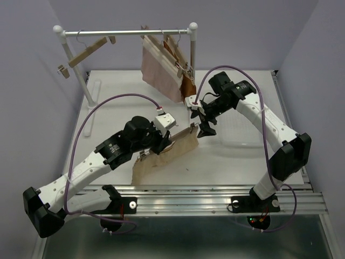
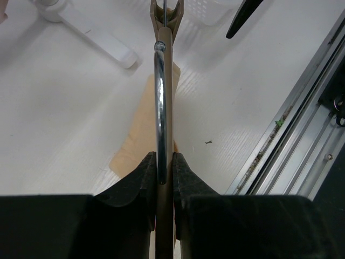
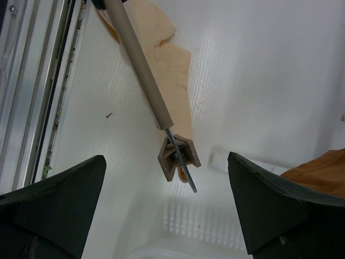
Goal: Remove the underwear clipped to the hanger
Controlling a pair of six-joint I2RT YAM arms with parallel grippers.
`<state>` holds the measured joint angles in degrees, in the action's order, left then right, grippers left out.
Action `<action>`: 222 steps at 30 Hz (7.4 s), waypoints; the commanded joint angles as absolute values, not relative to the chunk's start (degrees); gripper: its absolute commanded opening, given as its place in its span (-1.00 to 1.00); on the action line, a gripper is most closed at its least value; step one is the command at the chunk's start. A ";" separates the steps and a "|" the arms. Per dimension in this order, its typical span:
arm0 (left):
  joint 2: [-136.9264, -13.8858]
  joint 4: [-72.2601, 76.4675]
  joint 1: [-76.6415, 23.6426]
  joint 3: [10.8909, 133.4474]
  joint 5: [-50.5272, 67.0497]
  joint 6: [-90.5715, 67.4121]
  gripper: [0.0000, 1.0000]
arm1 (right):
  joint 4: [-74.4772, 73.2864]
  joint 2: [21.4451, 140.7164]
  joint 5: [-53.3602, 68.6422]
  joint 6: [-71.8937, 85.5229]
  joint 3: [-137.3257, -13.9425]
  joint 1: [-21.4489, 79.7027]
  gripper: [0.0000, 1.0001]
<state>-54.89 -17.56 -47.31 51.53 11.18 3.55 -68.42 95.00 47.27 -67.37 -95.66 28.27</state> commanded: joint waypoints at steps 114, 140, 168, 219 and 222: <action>-46.23 24.95 -41.66 37.27 14.41 -32.78 -1.00 | 62.57 78.57 35.95 57.38 -45.00 31.29 0.95; -51.94 34.45 -41.40 35.16 18.02 -36.91 -1.00 | 69.87 78.58 29.18 61.08 -41.14 34.28 -0.39; -50.19 17.05 -39.30 40.61 17.84 -31.99 0.98 | 54.05 70.57 19.42 51.68 -38.58 32.35 -0.99; -49.22 24.26 -30.76 33.13 36.12 -38.94 0.98 | 56.51 76.64 25.93 52.99 -48.60 25.22 -0.99; -49.57 24.26 -30.76 33.13 36.39 -38.94 0.93 | 56.51 77.34 25.49 53.35 -48.69 25.22 -0.99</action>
<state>-50.61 20.43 -30.72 33.43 33.63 -38.54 51.92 76.58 27.27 53.47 -45.52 26.04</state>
